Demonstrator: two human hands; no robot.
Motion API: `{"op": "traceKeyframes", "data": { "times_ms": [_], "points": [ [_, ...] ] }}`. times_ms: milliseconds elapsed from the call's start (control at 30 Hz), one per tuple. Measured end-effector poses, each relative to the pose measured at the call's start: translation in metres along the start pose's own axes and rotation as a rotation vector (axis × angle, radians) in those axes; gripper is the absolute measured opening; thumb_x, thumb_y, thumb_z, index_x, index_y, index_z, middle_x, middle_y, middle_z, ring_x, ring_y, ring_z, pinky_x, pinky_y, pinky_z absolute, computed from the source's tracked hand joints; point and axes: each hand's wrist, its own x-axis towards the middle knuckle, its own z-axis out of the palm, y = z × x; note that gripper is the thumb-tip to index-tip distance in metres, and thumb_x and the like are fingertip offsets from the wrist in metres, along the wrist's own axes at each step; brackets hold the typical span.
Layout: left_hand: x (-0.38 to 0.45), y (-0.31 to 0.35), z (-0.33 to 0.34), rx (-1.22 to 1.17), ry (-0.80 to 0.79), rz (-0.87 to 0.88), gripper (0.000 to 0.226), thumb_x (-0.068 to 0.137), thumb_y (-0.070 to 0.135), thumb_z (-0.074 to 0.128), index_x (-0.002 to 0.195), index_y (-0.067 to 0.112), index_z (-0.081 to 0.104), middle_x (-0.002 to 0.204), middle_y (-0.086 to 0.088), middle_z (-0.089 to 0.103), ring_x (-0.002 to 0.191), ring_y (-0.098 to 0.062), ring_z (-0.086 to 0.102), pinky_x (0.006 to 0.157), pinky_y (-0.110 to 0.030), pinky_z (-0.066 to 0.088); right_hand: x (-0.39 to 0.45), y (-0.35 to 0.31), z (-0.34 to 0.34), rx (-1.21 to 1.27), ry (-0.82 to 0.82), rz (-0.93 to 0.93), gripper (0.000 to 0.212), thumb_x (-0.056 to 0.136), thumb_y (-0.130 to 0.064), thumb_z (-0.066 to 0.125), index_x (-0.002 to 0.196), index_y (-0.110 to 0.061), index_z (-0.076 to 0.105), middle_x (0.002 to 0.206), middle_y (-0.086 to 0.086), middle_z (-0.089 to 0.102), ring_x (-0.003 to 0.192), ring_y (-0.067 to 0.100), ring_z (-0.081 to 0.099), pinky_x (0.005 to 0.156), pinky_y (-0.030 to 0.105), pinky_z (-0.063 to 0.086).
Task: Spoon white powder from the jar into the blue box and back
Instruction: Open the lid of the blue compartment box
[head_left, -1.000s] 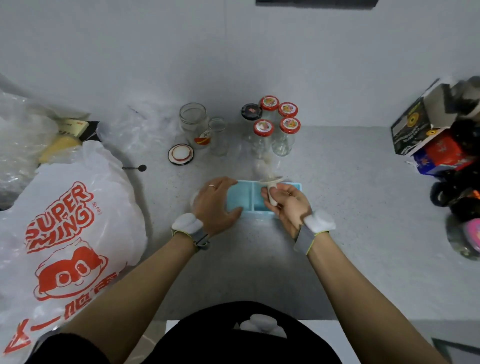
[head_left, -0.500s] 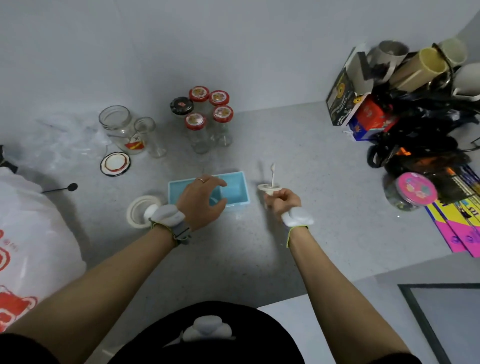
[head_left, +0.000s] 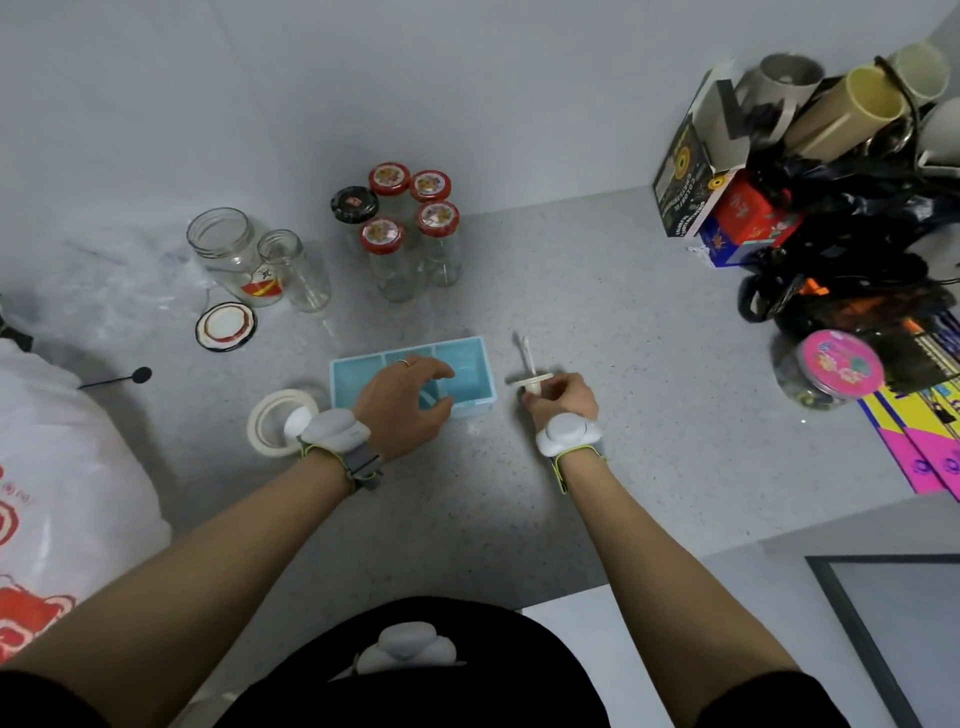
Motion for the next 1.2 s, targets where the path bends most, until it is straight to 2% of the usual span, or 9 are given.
{"op": "traceKeyframes", "data": {
  "times_ms": [133,300,467,567,667,767,900,1067,1200],
  "points": [
    [-0.006,-0.005,-0.003,-0.036,0.037,-0.018,0.029,0.083,0.020,0.070,0.111,0.014,0.066,0.106,-0.003,0.066,0.094,-0.019,0.061,0.080,-0.025,0.042,-0.019,-0.013,-0.001,-0.017,0.085,-0.172,0.032,0.077,-0.014,0.065,0.106,-0.008,0.052,0.108,0.011,0.052,0.091,0.028,0.055,0.074,0.031,0.041],
    [-0.023,-0.020,-0.015,-0.065,0.080,-0.109,0.032,0.079,0.028,0.065,0.107,0.014,0.067,0.104,-0.004,0.066,0.094,-0.020,0.060,0.081,-0.023,0.037,-0.037,-0.037,0.015,-0.134,-0.088,-0.546,0.028,0.076,-0.012,0.065,0.103,-0.008,0.057,0.103,0.010,0.053,0.087,0.024,0.055,0.083,0.034,0.046],
    [-0.033,-0.050,-0.027,0.015,0.087,-0.152,0.048,0.071,0.043,0.055,0.107,0.013,0.067,0.109,-0.009,0.065,0.100,-0.031,0.061,0.088,-0.032,0.044,-0.043,-0.056,0.034,-0.382,-0.262,-0.811,0.043,0.077,-0.024,0.069,0.116,-0.012,0.057,0.119,0.008,0.053,0.112,0.026,0.049,0.096,0.029,0.039],
    [-0.023,-0.064,-0.040,0.129,-0.069,-0.149,0.066,0.066,0.048,0.066,0.121,0.011,0.060,0.129,-0.015,0.054,0.116,-0.037,0.053,0.098,-0.041,0.044,-0.038,-0.067,0.045,-0.566,-0.363,-0.923,0.067,0.069,-0.036,0.075,0.127,-0.014,0.051,0.137,0.010,0.044,0.128,0.030,0.041,0.108,0.035,0.035],
    [-0.009,-0.068,-0.049,0.285,-0.225,-0.086,0.081,0.059,0.056,0.074,0.124,0.015,0.051,0.130,-0.009,0.049,0.117,-0.031,0.049,0.097,-0.037,0.041,-0.034,-0.076,0.051,-0.722,-0.452,-0.966,0.079,0.062,-0.044,0.079,0.128,-0.014,0.046,0.147,0.012,0.032,0.136,0.032,0.031,0.112,0.035,0.027],
    [-0.003,-0.069,-0.050,0.316,-0.263,-0.040,0.075,0.060,0.048,0.079,0.120,0.017,0.047,0.124,-0.007,0.048,0.113,-0.027,0.047,0.089,-0.037,0.045,-0.032,-0.082,0.052,-0.789,-0.498,-0.991,0.072,0.062,-0.042,0.081,0.117,-0.013,0.047,0.143,0.011,0.035,0.126,0.032,0.041,0.104,0.032,0.035],
    [0.003,-0.069,-0.054,0.297,-0.313,-0.056,0.070,0.064,0.038,0.081,0.122,0.016,0.047,0.129,-0.008,0.045,0.116,-0.026,0.044,0.091,-0.040,0.046,-0.031,-0.091,0.052,-0.834,-0.536,-0.972,0.065,0.064,-0.038,0.082,0.112,-0.012,0.048,0.139,0.008,0.038,0.122,0.029,0.043,0.098,0.030,0.038],
    [0.007,-0.066,-0.061,0.183,-0.288,-0.134,0.063,0.066,0.030,0.083,0.119,0.017,0.051,0.121,-0.004,0.051,0.106,-0.024,0.049,0.083,-0.031,0.041,-0.028,-0.096,0.048,-0.756,-0.571,-0.928,0.057,0.066,-0.041,0.080,0.108,-0.016,0.049,0.128,0.003,0.047,0.112,0.024,0.050,0.091,0.026,0.041],
    [0.011,-0.070,-0.073,0.067,-0.312,-0.215,0.054,0.074,0.037,0.078,0.121,0.024,0.054,0.116,0.000,0.052,0.099,-0.019,0.048,0.080,-0.030,0.040,-0.026,-0.084,0.043,-0.549,-0.554,-0.813,0.053,0.069,-0.052,0.072,0.110,-0.027,0.049,0.127,-0.002,0.053,0.109,0.021,0.052,0.092,0.031,0.044]
  ]
}}
